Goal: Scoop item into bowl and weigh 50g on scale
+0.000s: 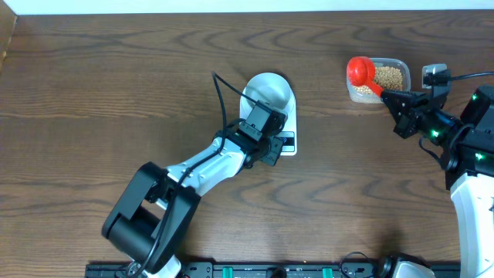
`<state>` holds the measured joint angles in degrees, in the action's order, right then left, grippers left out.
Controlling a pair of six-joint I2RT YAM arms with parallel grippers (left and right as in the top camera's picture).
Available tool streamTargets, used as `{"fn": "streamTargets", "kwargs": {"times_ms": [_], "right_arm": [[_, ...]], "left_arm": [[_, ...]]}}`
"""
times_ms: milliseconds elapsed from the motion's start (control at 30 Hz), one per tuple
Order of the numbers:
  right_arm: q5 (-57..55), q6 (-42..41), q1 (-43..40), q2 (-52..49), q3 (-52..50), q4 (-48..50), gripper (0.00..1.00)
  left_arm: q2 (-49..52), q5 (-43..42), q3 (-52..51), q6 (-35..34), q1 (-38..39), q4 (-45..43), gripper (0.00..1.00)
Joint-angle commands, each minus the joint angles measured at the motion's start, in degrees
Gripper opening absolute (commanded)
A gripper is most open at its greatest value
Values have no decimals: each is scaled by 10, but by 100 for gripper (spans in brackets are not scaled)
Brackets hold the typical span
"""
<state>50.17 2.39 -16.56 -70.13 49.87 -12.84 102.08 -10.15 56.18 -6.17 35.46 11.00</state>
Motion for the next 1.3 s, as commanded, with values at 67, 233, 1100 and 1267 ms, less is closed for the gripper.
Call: {"fn": "streamTargets", "kwargs": {"times_ms": [67, 233, 1100, 1267], "right_arm": [[7, 11, -2, -3, 14, 16, 1], [7, 2, -2, -3, 14, 33, 1], [-74, -2, -2, -4, 14, 98, 1], [-82, -2, -2, -4, 14, 99, 1]], "left_arm": [[-111, -10, -7, -5, 0, 30, 7], [-189, 18, -7, -6, -8, 53, 7], [-27, 11, -7, -2, -19, 5, 7], [-9, 12, -7, 6, -1, -22, 7]]}}
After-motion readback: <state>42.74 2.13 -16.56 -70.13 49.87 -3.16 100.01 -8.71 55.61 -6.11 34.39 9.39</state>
